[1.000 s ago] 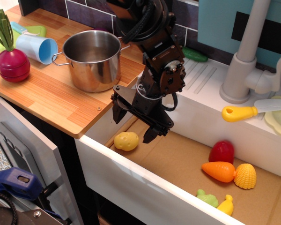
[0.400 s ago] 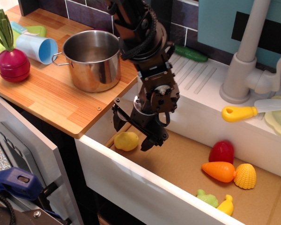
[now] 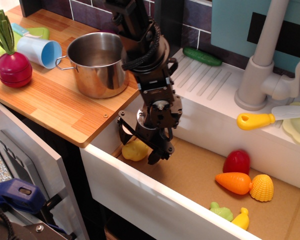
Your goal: Put potato in pot or pan
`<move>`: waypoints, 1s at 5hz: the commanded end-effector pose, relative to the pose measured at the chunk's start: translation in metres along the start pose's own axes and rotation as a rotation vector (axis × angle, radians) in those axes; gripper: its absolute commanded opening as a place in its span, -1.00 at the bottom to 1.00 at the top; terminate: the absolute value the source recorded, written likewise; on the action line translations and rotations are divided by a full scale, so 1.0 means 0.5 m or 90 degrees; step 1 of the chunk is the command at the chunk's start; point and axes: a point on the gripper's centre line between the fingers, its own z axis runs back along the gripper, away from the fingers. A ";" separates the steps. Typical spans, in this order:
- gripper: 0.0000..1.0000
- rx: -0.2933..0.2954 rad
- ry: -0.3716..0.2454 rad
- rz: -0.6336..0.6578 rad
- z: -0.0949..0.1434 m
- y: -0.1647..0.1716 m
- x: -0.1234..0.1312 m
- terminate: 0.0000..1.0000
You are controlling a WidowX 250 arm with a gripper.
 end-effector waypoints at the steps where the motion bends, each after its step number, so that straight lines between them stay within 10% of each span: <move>1: 1.00 -0.013 -0.023 0.016 -0.010 0.009 0.010 -1.00; 2: 1.00 -0.028 -0.032 0.028 -0.026 0.003 0.004 -1.00; 3: -1.00 -0.043 -0.017 0.043 -0.030 -0.006 0.005 -1.00; 5: -1.00 -0.017 0.003 0.055 0.041 -0.019 0.037 -1.00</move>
